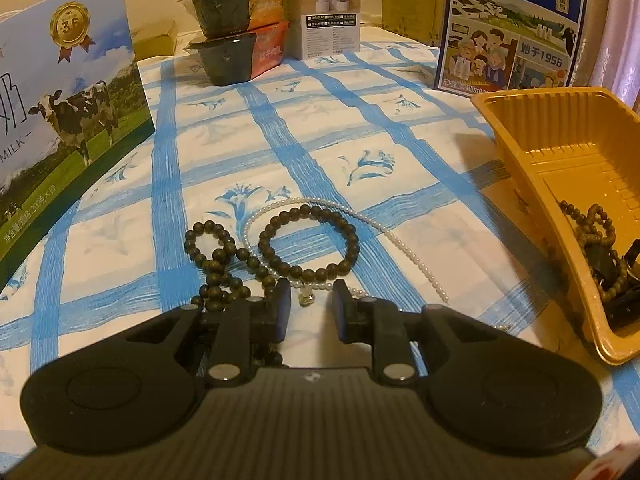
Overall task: Organize jewelry
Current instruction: 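Grasp a dark bead bracelet from the pile with the left tool, then place the dark bead bracelet into the orange tray with the left tool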
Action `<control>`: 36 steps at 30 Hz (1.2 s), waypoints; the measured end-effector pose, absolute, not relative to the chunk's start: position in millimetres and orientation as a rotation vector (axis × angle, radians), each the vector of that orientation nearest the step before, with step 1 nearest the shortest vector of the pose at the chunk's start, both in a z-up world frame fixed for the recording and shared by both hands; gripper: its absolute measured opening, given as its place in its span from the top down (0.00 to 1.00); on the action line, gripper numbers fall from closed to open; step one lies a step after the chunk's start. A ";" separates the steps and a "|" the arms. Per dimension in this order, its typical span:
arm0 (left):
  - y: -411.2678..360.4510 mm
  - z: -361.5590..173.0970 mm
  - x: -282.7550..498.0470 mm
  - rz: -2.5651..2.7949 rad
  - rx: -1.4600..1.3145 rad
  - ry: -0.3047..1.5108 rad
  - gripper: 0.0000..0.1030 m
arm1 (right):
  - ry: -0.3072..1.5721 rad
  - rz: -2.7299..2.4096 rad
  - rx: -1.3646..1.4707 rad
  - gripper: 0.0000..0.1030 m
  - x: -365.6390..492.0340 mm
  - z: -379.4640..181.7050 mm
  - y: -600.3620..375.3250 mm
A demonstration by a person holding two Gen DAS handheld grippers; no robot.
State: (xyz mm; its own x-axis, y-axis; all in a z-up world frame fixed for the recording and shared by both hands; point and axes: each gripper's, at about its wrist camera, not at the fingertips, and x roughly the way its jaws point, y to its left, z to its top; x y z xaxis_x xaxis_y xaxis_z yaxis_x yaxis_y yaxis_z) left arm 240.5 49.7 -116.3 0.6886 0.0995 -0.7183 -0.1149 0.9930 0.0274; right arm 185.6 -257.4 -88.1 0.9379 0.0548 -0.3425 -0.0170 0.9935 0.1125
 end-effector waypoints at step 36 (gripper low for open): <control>-55.8 -43.9 214.9 -0.247 -0.052 0.693 0.94 | 0.345 0.037 0.085 0.93 185.2 -87.3 -255.7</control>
